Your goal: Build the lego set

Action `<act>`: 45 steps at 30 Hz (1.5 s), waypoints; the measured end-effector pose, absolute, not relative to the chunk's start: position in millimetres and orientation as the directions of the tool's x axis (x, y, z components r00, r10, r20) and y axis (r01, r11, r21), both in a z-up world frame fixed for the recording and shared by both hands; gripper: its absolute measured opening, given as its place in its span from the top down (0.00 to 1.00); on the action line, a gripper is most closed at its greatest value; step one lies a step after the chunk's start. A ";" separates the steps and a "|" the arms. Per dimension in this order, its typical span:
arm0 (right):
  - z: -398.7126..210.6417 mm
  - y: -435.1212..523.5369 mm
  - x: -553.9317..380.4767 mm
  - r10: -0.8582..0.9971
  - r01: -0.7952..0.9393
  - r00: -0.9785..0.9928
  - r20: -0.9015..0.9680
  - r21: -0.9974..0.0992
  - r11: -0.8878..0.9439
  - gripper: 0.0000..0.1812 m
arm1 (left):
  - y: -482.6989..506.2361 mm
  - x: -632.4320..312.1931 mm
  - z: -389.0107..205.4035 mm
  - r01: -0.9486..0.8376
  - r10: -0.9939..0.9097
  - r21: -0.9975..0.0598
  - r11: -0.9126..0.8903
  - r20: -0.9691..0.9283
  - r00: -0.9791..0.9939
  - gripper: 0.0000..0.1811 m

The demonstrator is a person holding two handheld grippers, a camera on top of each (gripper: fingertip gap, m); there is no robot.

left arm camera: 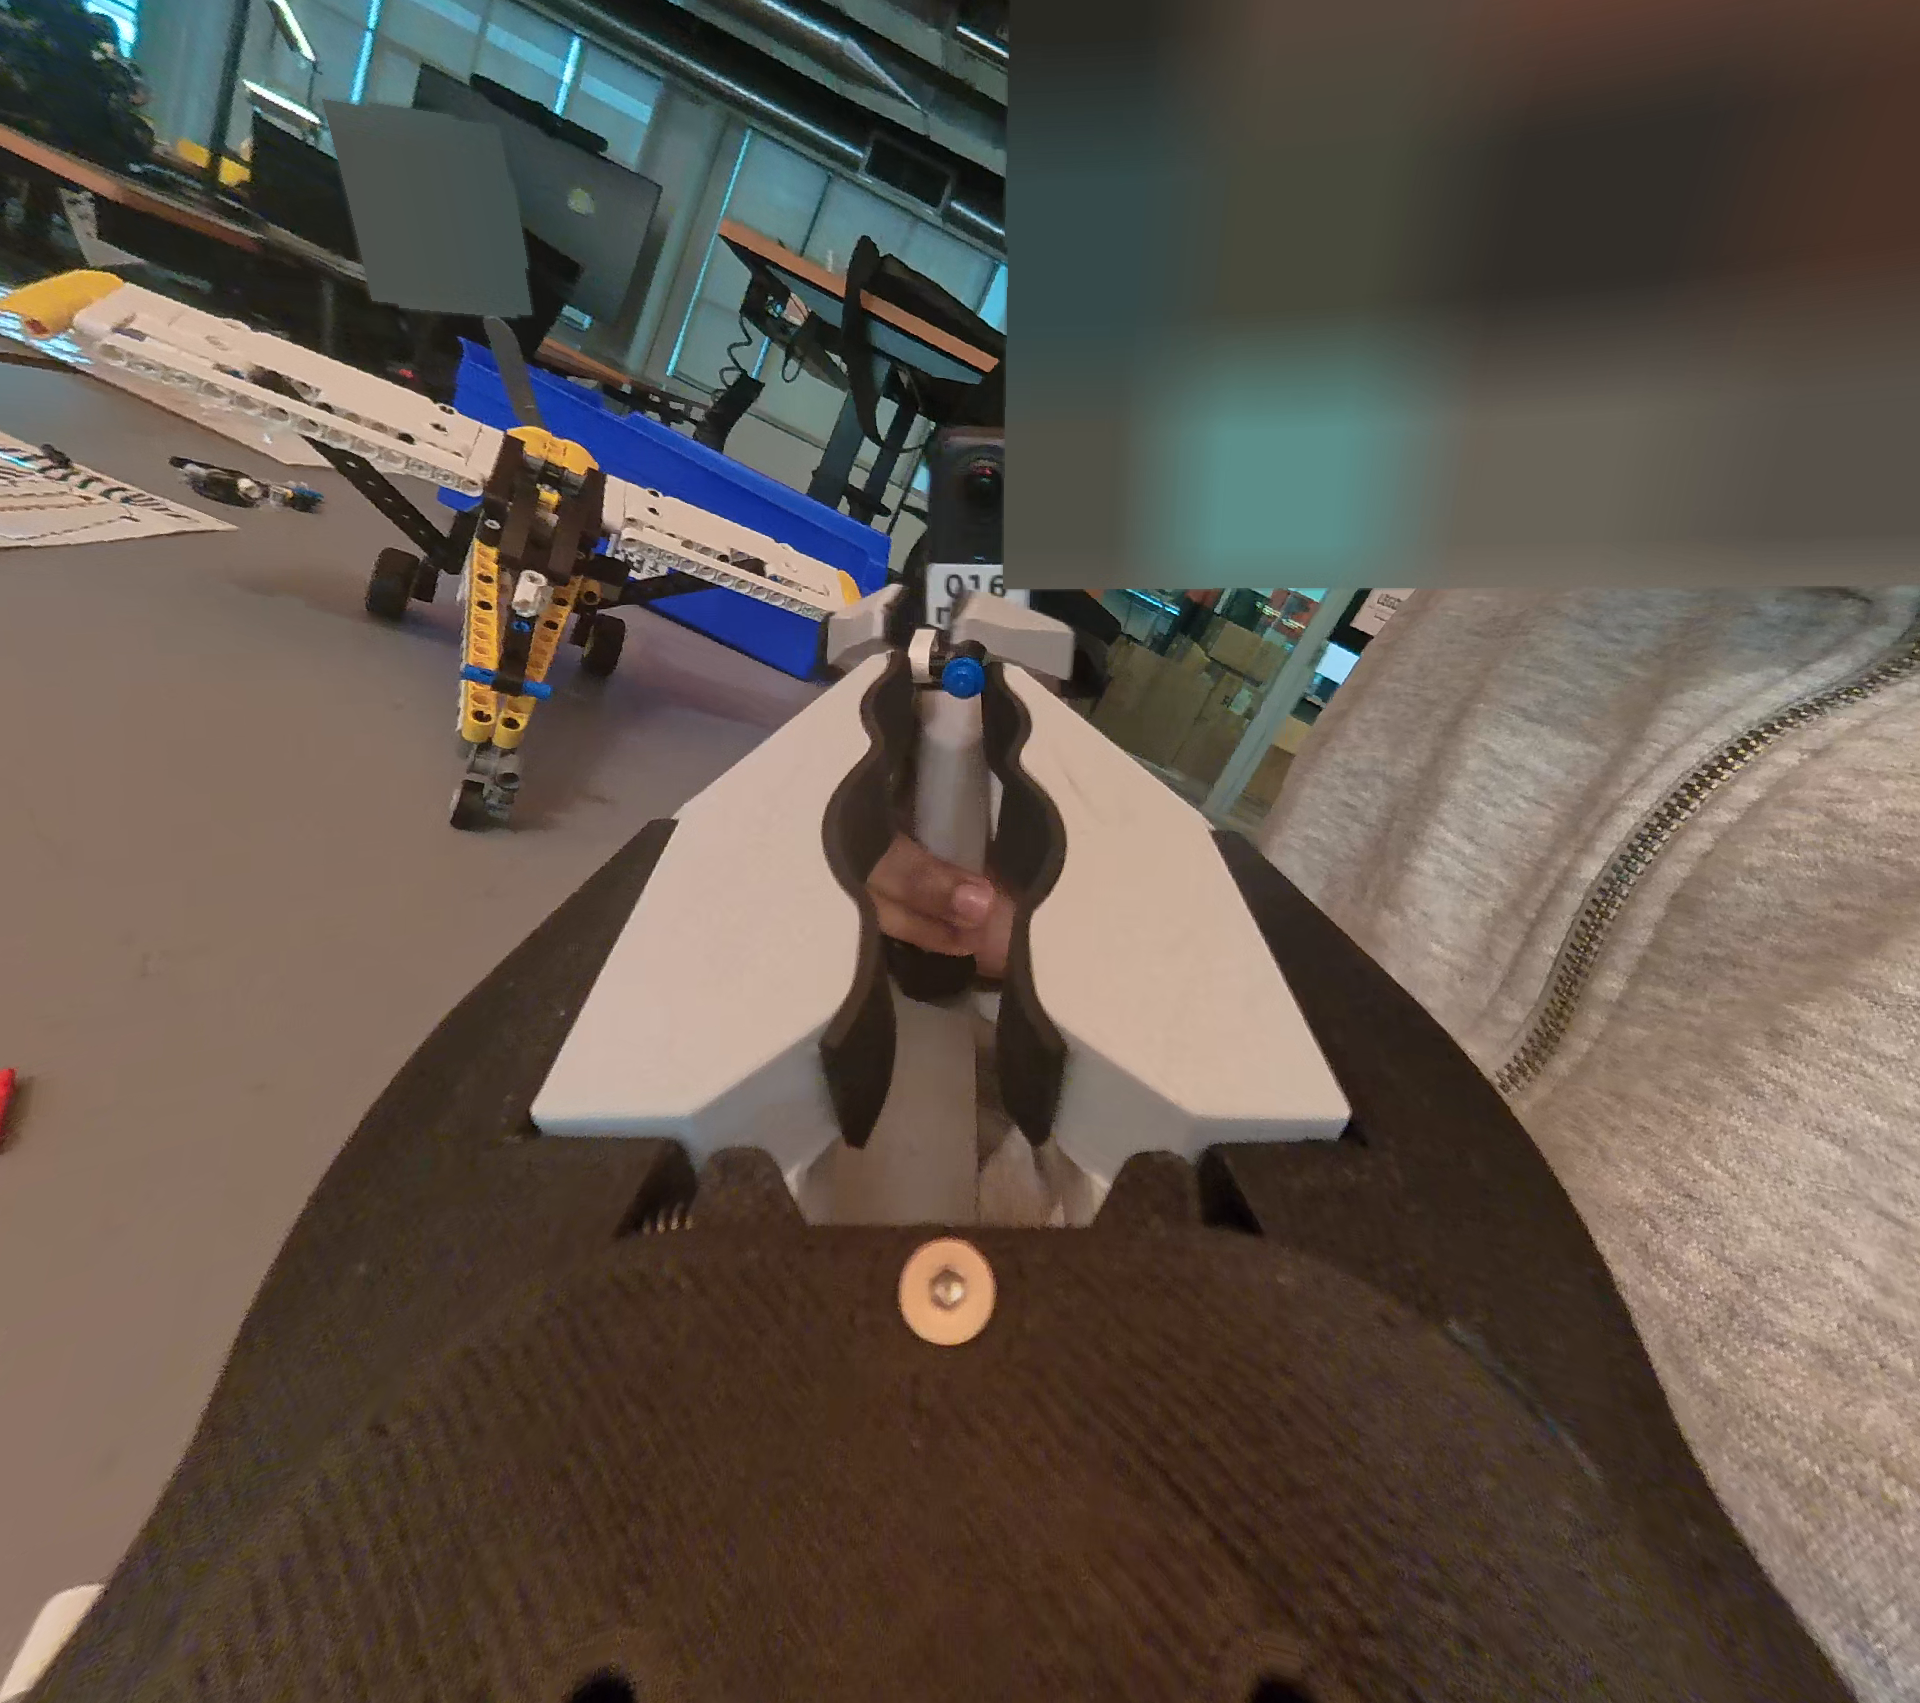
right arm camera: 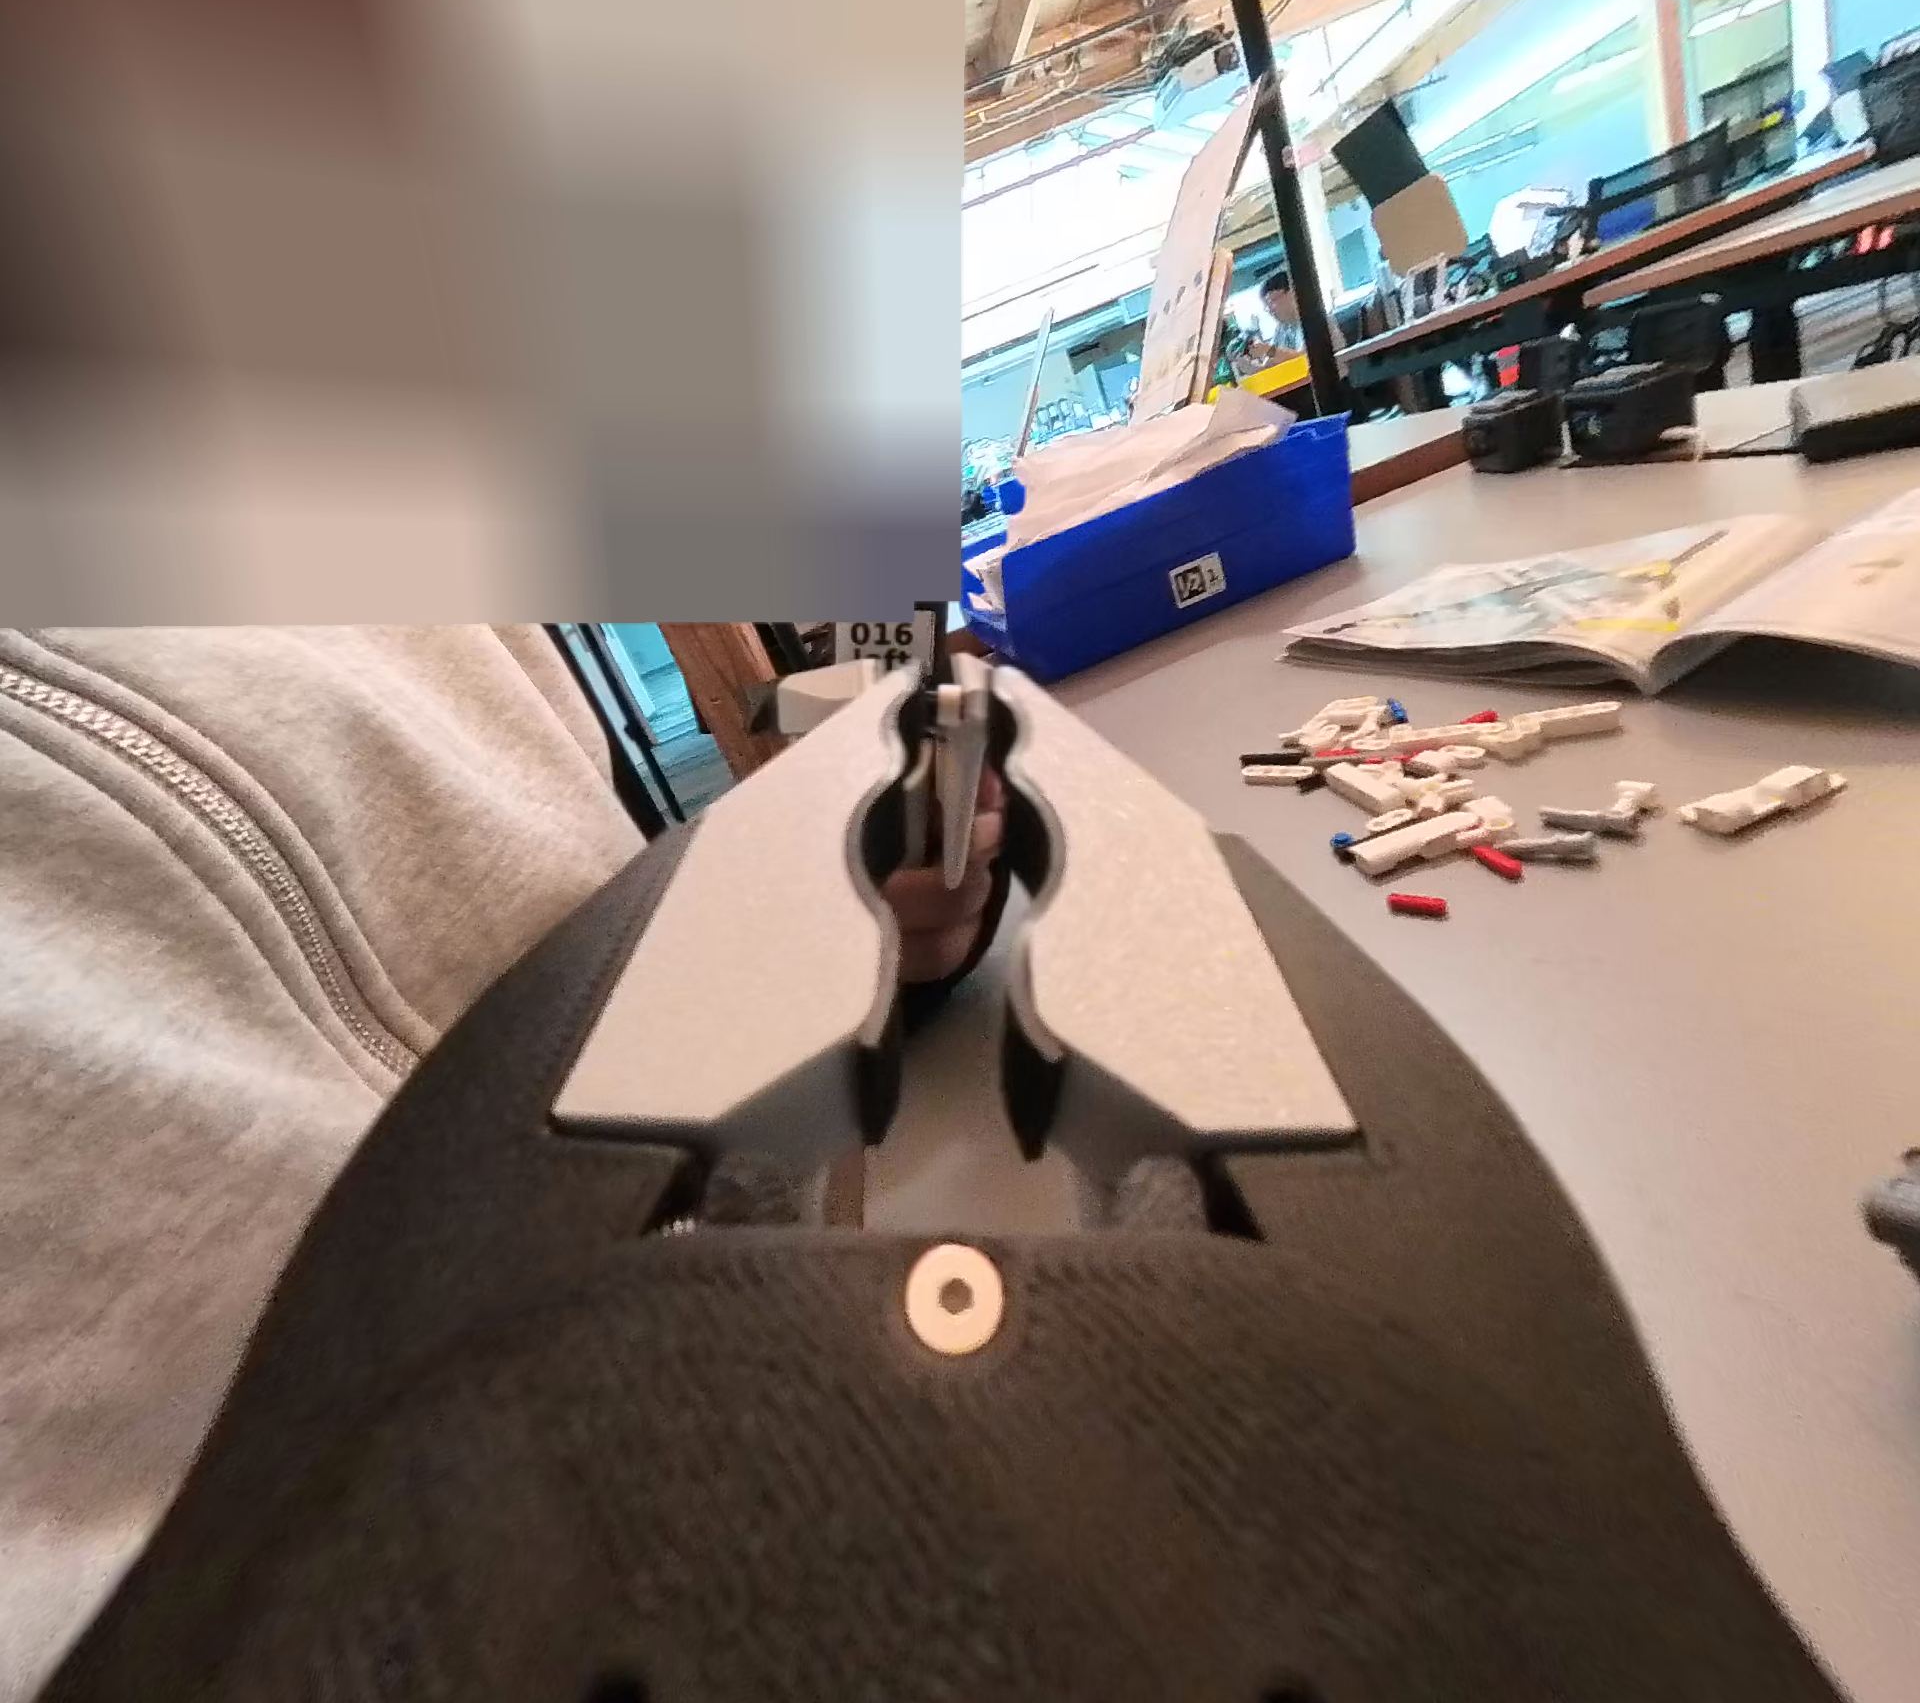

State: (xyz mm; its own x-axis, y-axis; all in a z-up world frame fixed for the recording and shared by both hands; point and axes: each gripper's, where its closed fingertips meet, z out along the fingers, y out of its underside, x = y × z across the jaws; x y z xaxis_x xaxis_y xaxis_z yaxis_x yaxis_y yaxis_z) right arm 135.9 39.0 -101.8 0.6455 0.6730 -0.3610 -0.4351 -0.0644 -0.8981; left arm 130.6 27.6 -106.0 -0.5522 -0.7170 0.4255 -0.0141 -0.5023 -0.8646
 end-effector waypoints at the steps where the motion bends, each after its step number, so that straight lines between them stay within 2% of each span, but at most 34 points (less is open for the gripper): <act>1: -100.4 37.1 135.6 0.682 -0.428 0.645 -0.344 -0.902 -0.050 0.88 | 30.0 130.6 -105.6 -0.004 -0.723 -0.863 -0.505 0.426 -0.543 0.94; 3: -100.0 34.1 134.9 0.702 -0.426 0.626 -0.340 -0.903 -0.057 0.83 | 33.0 130.0 -104.9 0.003 -0.722 -0.857 -0.515 0.432 -0.540 0.94; 5: -100.8 33.6 134.6 0.706 -0.423 0.619 -0.343 -0.904 -0.068 0.83 | 32.9 130.1 -105.1 0.001 -0.720 -0.856 -0.517 0.434 -0.542 0.94; 12: -103.7 34.1 129.3 0.693 -0.372 0.653 -0.306 -0.926 -0.058 0.93 | 26.9 130.9 -106.5 -0.018 -0.720 -0.871 -0.491 0.418 -0.554 0.94; 45: -111.5 35.3 133.6 0.644 -0.282 0.721 -0.254 -0.957 -0.062 0.95 | 28.5 136.1 -112.3 -0.051 -0.739 -0.877 -0.478 0.433 -0.515 0.96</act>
State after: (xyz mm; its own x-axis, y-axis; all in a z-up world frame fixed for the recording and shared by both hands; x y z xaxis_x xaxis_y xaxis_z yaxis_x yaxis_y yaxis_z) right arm 133.6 35.3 -111.5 0.7215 0.6440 -0.2544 -0.2819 -0.0623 -0.9574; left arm 136.1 28.5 -112.3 -0.5152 -0.7395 0.4333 -0.0508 -0.4783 -0.8767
